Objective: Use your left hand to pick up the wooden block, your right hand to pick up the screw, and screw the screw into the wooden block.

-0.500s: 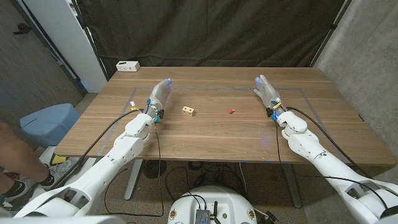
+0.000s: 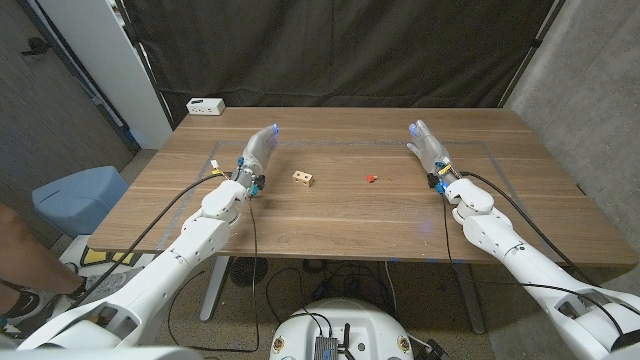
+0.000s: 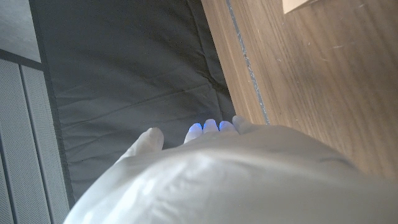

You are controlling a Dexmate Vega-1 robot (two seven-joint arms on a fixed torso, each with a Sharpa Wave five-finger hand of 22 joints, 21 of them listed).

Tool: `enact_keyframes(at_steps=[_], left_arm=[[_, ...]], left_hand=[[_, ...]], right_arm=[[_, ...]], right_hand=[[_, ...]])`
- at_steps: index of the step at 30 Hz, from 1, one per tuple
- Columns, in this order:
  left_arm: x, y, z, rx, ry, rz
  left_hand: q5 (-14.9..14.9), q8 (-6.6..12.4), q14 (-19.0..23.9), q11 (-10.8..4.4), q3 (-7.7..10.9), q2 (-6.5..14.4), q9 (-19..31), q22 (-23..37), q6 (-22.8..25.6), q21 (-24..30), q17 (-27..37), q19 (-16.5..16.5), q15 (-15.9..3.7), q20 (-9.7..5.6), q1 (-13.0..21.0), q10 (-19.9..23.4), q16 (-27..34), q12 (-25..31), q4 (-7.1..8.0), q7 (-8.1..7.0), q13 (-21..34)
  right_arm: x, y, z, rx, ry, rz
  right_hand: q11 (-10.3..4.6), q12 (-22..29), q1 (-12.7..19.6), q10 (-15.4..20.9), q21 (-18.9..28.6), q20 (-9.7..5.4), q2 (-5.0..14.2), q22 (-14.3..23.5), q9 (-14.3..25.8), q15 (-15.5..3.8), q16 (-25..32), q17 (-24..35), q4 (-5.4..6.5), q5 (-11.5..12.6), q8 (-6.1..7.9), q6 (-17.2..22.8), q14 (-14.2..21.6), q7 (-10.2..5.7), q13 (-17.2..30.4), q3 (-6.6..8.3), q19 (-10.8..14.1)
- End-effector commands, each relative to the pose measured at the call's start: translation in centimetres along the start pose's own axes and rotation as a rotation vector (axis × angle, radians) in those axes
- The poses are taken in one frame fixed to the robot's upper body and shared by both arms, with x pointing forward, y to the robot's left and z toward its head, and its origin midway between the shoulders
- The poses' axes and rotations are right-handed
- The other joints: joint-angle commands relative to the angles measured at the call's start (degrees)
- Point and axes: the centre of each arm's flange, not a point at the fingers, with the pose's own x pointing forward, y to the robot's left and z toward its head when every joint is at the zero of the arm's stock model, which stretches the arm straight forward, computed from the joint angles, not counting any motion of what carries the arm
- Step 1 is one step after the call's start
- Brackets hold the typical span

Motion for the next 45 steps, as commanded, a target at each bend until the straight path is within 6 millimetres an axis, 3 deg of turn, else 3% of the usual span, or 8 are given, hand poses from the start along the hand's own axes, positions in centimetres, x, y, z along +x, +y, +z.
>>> enact_keyframes(at_steps=[1,7,14,18,32,35,45], left_arm=[[0.1,0.1,2.2,0.133,-0.011,-0.022],[0.1,0.7,3.3,0.226,0.006,-0.041],[-0.1,1.6,4.7,0.361,0.030,-0.083],[-0.1,2.0,5.4,0.436,0.042,-0.115],[0.2,2.4,8.3,0.720,0.068,-0.218],[0.3,2.3,9.0,0.790,0.077,-0.237],[0.4,1.4,10.7,0.980,0.095,-0.298]], left_hand=[[0.2,0.34,0.5,-0.94,0.13,3.0,0.1,0.1,1.5,0.3,0.1,0.1,-0.01,0.05,1.0,1.4,0.4,0.6,-1.11,-0.77,0.1],[0.4,0.26,0.6,-1.52,0.39,3.0,0.1,0.0,2.0,0.2,0.2,0.1,-0.05,0.06,1.9,1.8,0.4,0.6,-2.16,-1.54,0.0],[1.0,0.03,-0.4,-2.69,1.32,2.8,0.0,0.0,2.4,-0.2,0.2,-1.0,-0.09,-0.04,4.7,2.2,0.2,0.4,-5.45,-3.40,-0.1],[1.3,-0.22,-2.1,-3.25,1.76,2.3,0.1,0.0,2.0,-0.5,0.3,-2.5,-0.35,0.29,7.0,2.0,0.0,0.0,-8.42,-4.32,-0.1],[1.7,0.60,-1.6,-5.82,1.12,-0.7,0.1,0.1,3.7,0.1,0.4,-2.7,-0.53,1.47,10.8,4.6,0.8,0.6,-14.49,-6.71,0.0],[1.8,1.03,-0.8,-6.86,0.83,-1.7,0.1,0.0,5.2,0.2,0.4,-2.4,-1.35,1.50,12.8,6.3,0.9,0.9,-16.26,-7.93,0.1],[1.3,1.39,1.4,-9.84,-0.04,-5.1,0.1,0.0,7.5,0.4,0.4,-0.9,-3.06,1.58,17.6,9.7,1.2,1.4,-17.24,-11.18,0.1]], right_arm=[[0.2,-0.2,0.0,-0.016,-0.003,-0.003],[0.3,0.1,0.1,-0.024,0.000,-0.001],[0.6,0.7,0.1,-0.034,-0.004,-0.005],[0.7,1.1,0.1,-0.030,-0.018,0.002],[0.5,1.6,0.1,-0.034,-0.035,0.008],[0.5,1.6,0.0,-0.033,-0.037,0.007],[0.2,1.3,-0.1,-0.041,-0.031,0.004]], right_hand=[[-0.34,0.3,0.2,0.0,0.4,-0.24,0.25,0.2,0.2,-0.23,0.6,0.0,0.01,0.3,0.19,0.3,-0.3,0.13,0.2,0.15,0.6],[-0.44,0.2,0.3,0.0,0.4,-0.21,0.23,0.2,0.2,-0.23,0.5,-0.1,-0.16,0.3,0.19,0.4,-0.4,0.11,0.2,0.20,0.6],[-0.55,0.2,0.3,-0.1,0.4,-0.07,0.24,0.2,0.2,-0.25,0.6,-0.2,-0.27,0.3,0.16,0.3,-0.3,0.10,0.2,0.24,0.6],[-0.43,0.2,0.3,-0.1,0.4,-0.02,0.25,0.2,0.2,-0.24,0.5,-0.2,-0.31,0.3,0.16,0.3,-0.4,0.12,0.2,0.26,0.6],[-0.60,0.2,0.2,-0.3,0.4,-0.01,0.01,0.2,0.2,-0.30,0.5,-0.4,-0.58,0.3,0.12,0.2,-0.7,0.05,0.2,0.22,0.6],[-0.58,0.2,0.2,-0.3,0.4,-0.02,0.03,0.2,0.2,-0.32,0.5,-0.4,-0.60,0.3,0.13,0.2,-0.6,0.05,0.2,0.23,0.6],[-0.68,0.2,0.0,-0.3,0.4,-0.02,0.10,0.2,0.2,-0.36,0.5,-0.4,-0.67,0.3,0.10,0.1,-0.7,0.08,0.2,0.27,0.6]])
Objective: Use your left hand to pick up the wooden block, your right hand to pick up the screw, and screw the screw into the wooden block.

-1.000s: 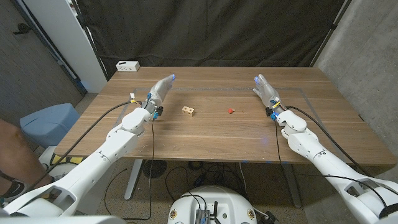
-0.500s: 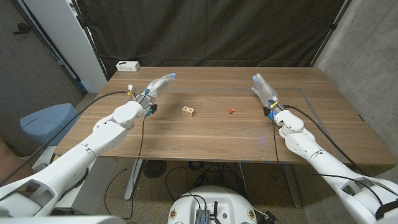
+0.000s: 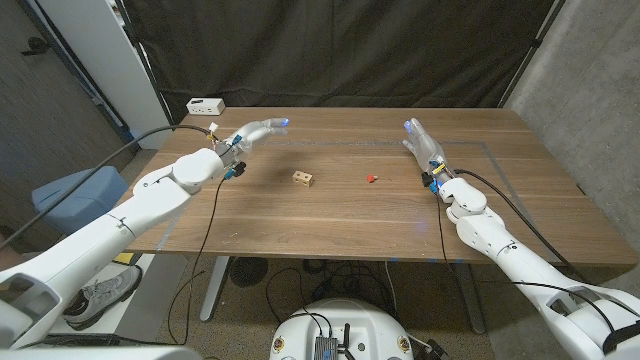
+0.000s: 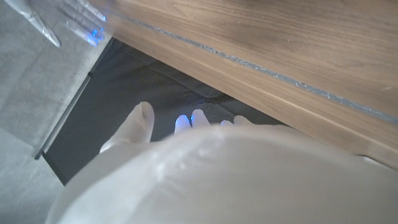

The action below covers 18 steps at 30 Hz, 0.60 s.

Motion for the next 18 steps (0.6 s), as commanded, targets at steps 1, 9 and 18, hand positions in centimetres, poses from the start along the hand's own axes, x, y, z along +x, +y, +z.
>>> enact_keyframes(at_steps=[1,9,18], left_arm=[[-0.1,1.1,2.0,0.245,0.032,-0.069],[0.3,0.6,3.8,0.409,0.046,-0.096],[0.4,-0.4,5.9,0.618,0.043,-0.123]], left_hand=[[-0.3,0.29,0.9,-1.00,-0.21,-1.1,0.1,0.0,0.7,0.6,0.2,0.7,-0.42,-0.02,2.2,1.7,0.6,0.3,-0.38,-1.28,0.1],[-1.0,0.53,2.8,-1.83,-0.67,-3.8,0.2,-0.1,2.3,0.6,0.2,1.9,-0.70,0.59,5.7,3.6,0.7,0.5,-0.41,-2.23,0.2],[-1.0,0.70,4.4,-2.38,-1.41,-6.6,0.3,-0.1,3.9,0.5,0.3,2.6,-0.82,1.25,9.7,5.6,0.7,0.6,-0.26,-2.56,0.3]], right_arm=[[-0.3,-0.2,-0.1,-0.010,0.003,-0.003],[-0.7,-0.5,-0.2,-0.014,0.007,-0.009],[-1.5,-1.0,-0.3,-0.022,0.009,-0.015]], right_hand=[[-0.43,0.2,0.0,0.0,0.4,-0.01,0.11,0.2,0.2,-0.04,0.5,0.1,-0.34,0.4,0.11,0.2,-0.4,0.08,0.2,-0.05,0.6],[-0.43,0.2,0.0,0.0,0.4,0.10,0.19,0.2,0.2,0.02,0.6,0.0,-0.43,0.4,0.11,0.2,-0.3,0.08,0.2,0.01,0.7],[-0.41,0.1,-0.1,-0.2,0.5,0.32,0.22,0.2,0.2,0.10,0.6,0.0,-0.53,0.4,0.10,0.1,-0.4,0.07,0.2,0.06,0.7]])
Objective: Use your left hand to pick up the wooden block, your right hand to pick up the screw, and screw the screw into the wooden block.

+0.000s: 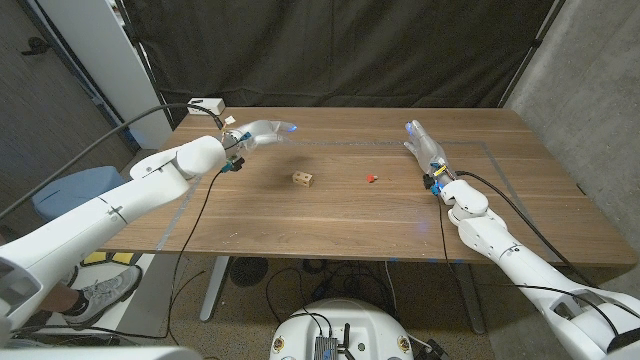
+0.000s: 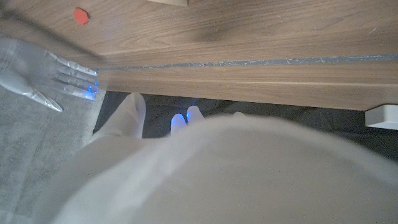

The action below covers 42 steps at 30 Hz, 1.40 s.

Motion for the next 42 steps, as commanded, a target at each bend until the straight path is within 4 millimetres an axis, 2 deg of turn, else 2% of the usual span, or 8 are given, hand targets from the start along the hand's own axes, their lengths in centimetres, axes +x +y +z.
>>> enact_keyframes(at_steps=[1,5,11,17,27,42], left_arm=[[0.1,0.3,3.0,0.282,0.009,-0.029],[0.3,0.2,3.8,0.372,0.007,-0.056],[0.7,-0.1,4.8,0.480,0.032,-0.093],[1.2,-0.6,5.6,0.563,0.060,-0.129],[1.7,-1.6,7.0,0.703,0.082,-0.128],[1.8,-3.5,8.0,0.818,0.051,-0.147]], left_hand=[[-0.1,0.37,0.8,-0.10,-0.56,-0.9,0.3,0.2,1.4,0.0,0.3,0.5,-0.05,0.49,2.3,1.3,0.3,0.5,0.20,0.03,0.3],[-0.1,0.26,1.1,-0.15,-0.79,-1.6,0.3,0.2,1.5,-0.2,0.3,0.1,-0.38,1.12,3.4,1.6,0.3,0.4,0.27,-0.05,0.3],[-0.1,-0.19,1.2,0.45,-1.26,-2.4,0.4,0.3,1.1,-0.9,0.3,-2.6,-0.56,2.04,6.0,1.7,0.0,0.1,0.47,-0.02,0.5],[-0.2,-0.88,-0.5,0.77,-2.07,-3.1,0.5,0.4,-0.2,-1.1,0.4,-6.2,0.56,3.32,8.8,1.1,-0.4,-0.3,0.79,0.40,0.7],[-0.2,-1.35,-2.6,0.17,-3.60,-3.4,0.5,0.4,-1.8,-1.2,0.5,-10.8,0.95,4.93,10.8,0.2,-0.5,-0.8,1.26,-0.72,1.0],[-0.2,-1.45,-2.6,-0.13,-4.19,-3.6,0.5,0.4,-2.4,-0.8,0.5,-11.1,0.97,5.92,11.5,-0.2,-0.3,-0.9,1.22,-0.98,1.1]], right_arm=[[-0.9,-0.6,-0.1,-0.010,0.003,-0.010],[-1.1,-0.6,-0.1,-0.014,0.008,-0.012],[-1.4,-0.6,-0.2,-0.012,0.010,-0.020],[-1.6,-0.5,-0.2,-0.014,0.015,-0.024],[-1.8,-0.5,-0.4,-0.010,0.017,-0.034],[-2.5,-0.6,-0.7,0.000,0.017,-0.058]], right_hand=[[-0.39,0.1,-0.1,-0.2,0.5,0.04,0.23,0.2,0.2,0.06,0.6,0.0,-0.35,0.4,0.10,0.1,-0.4,0.11,0.2,0.27,0.4],[-0.46,0.1,-0.1,-0.3,0.5,0.06,0.24,0.2,0.2,0.06,0.6,0.0,-0.39,0.4,0.10,0.1,-0.5,0.10,0.2,0.29,0.4],[-0.40,0.1,-0.2,-0.3,0.5,0.22,0.21,0.2,0.2,0.10,0.6,0.0,-0.49,0.4,0.09,0.1,-0.5,0.14,0.2,0.31,0.4],[-0.36,0.1,-0.2,-0.5,0.5,0.36,0.22,0.2,0.2,0.11,0.5,-0.1,-0.57,0.4,0.05,-0.1,-0.6,0.12,0.2,0.34,0.4],[-0.29,0.0,-0.3,-0.7,0.4,0.54,0.20,0.2,0.2,0.43,0.5,-0.1,-0.69,0.4,0.01,-0.3,-0.7,0.22,0.2,0.38,0.3],[-0.38,0.0,-0.4,-0.8,0.4,0.99,0.22,0.2,0.2,0.70,0.6,-0.1,-0.79,0.4,0.07,-0.2,-0.8,0.20,0.2,0.42,0.3]])
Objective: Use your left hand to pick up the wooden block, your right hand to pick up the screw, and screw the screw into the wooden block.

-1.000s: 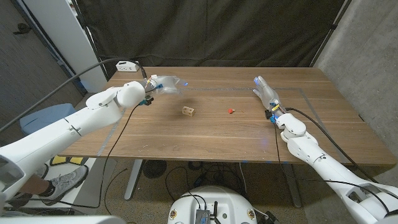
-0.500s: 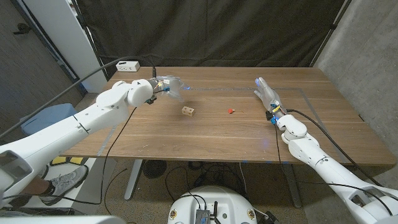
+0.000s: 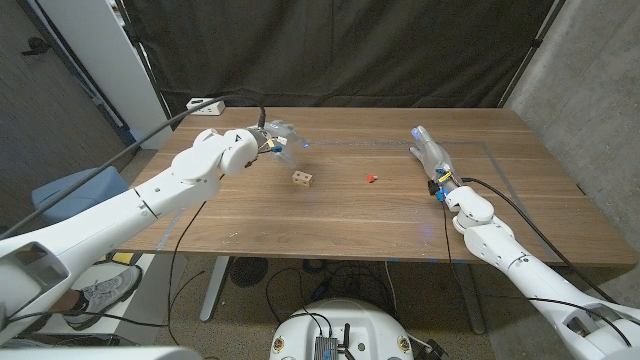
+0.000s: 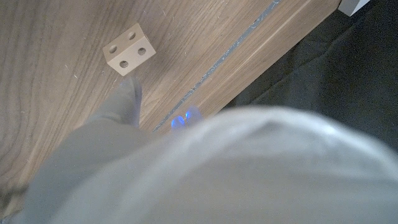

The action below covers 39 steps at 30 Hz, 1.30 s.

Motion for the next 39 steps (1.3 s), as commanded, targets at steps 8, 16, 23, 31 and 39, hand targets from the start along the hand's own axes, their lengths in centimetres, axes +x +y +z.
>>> enact_keyframes(at_steps=[8,16,23,31,39], left_arm=[[0.3,-1.2,2.1,0.118,-0.038,0.006],[0.6,-2.0,2.4,0.141,-0.053,0.010],[1.1,-2.6,2.9,0.160,-0.062,0.013],[1.7,-3.4,3.4,0.160,-0.064,0.017],[2.2,-4.2,3.4,0.128,-0.063,-0.033]], left_hand=[[-0.1,0.61,0.5,-0.15,-0.65,-0.1,0.4,0.3,1.0,0.6,0.2,-4.6,0.13,1.23,2.0,-0.4,0.6,0.1,-0.05,0.22,0.5],[-0.1,0.68,1.2,-0.15,-0.93,-0.1,0.4,0.2,1.2,0.9,0.2,-3.9,0.14,1.43,2.7,-0.4,0.8,0.1,-0.02,0.61,0.6],[-0.1,0.74,1.5,-0.11,-1.17,0.0,0.4,0.2,1.4,0.9,0.2,-3.7,0.48,1.55,3.2,-0.4,0.8,0.2,0.04,0.84,0.7],[-0.1,0.80,1.7,-0.15,-1.35,0.0,0.4,0.2,1.6,1.0,0.2,-3.4,0.58,1.71,3.5,-0.2,0.8,0.3,0.05,0.89,0.7],[0.1,0.27,1.6,0.61,-1.83,-0.3,0.4,0.2,0.2,0.9,0.2,-3.3,0.95,1.96,4.5,-1.1,0.6,0.0,-0.05,1.71,0.9]], right_arm=[[-0.7,0.1,-0.4,0.011,0.003,-0.022],[-0.7,0.1,-0.4,0.012,0.001,-0.027],[-0.7,0.2,-0.4,0.013,0.000,-0.030],[-0.9,0.1,-0.5,0.012,0.005,-0.035],[-1.0,0.2,-0.6,0.012,0.013,-0.037]], right_hand=[[0.29,0.0,-0.5,-0.6,0.1,0.24,0.18,0.2,0.2,0.32,0.4,0.2,-0.44,0.4,0.06,-0.1,-0.8,0.12,0.2,-0.03,-0.1],[0.21,0.0,-0.6,-0.7,0.1,0.15,0.15,0.2,0.2,0.32,0.4,0.2,-0.53,0.4,0.08,-0.1,-0.9,0.24,0.2,-0.02,-0.2],[0.18,0.0,-0.6,-0.8,0.1,0.10,0.14,0.2,0.2,0.33,0.4,0.2,-0.61,0.4,0.08,-0.2,-1.0,0.32,0.2,0.01,-0.2],[0.15,0.0,-0.7,-0.8,0.1,0.11,0.12,0.2,0.2,0.40,0.4,0.2,-0.68,0.4,0.08,-0.2,-1.1,0.32,0.2,0.02,-0.2],[0.19,0.0,-0.8,-0.9,0.1,0.12,0.10,0.2,0.2,0.35,0.5,0.2,-0.71,0.4,0.09,-0.2,-1.1,0.38,0.2,0.02,-0.2]])
